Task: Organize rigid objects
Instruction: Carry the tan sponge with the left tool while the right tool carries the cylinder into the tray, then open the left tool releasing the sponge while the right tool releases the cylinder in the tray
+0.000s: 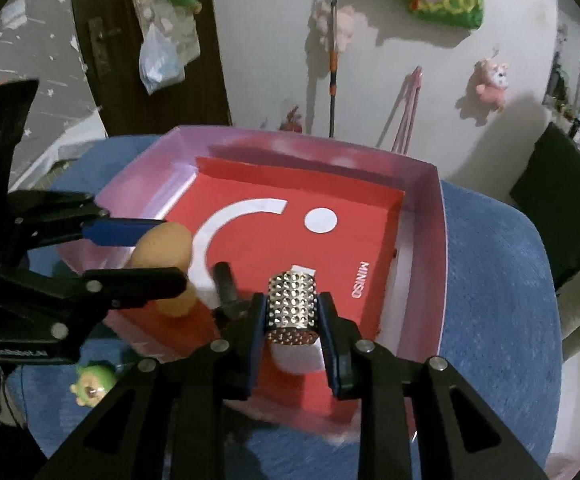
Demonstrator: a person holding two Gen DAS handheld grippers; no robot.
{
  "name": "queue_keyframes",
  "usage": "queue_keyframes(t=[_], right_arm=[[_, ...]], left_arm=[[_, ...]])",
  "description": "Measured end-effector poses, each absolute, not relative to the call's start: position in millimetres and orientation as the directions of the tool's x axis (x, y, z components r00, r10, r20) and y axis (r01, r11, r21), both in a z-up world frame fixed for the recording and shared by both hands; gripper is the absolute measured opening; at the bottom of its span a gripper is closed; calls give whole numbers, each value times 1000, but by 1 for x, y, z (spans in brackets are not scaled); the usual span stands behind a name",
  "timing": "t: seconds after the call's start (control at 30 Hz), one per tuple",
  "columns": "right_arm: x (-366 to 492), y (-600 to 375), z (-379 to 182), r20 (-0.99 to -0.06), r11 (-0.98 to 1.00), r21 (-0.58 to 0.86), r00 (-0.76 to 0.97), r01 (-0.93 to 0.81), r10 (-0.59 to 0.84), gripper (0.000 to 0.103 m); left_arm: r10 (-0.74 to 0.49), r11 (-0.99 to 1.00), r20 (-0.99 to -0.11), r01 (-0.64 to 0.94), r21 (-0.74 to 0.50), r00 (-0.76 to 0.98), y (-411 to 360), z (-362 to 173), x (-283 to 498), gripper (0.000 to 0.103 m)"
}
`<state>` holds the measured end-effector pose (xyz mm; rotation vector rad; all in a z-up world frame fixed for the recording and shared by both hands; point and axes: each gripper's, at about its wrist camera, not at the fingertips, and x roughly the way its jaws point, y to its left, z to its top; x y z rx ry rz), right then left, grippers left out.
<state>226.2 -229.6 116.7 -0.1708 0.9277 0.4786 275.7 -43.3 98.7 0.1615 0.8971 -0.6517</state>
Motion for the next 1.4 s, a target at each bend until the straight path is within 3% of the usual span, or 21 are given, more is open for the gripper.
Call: queue_keyframes(t=[0.37,0.67,1.4], right_arm=[[278,-220,88,-907,848,-4,360,-530,221,28],[290,-215,76,-931,824,-70,333,-562,147,27],[302,-209,70,-941,815,-69,308,-576,138,28]], left_arm=[[-439,759,-836,634,-149,329,-65,64,317,36],[-414,759,-863,632,-153,289,-75,50,331,36],[-434,768,-860,609,-197,267,-73,43,336,36]])
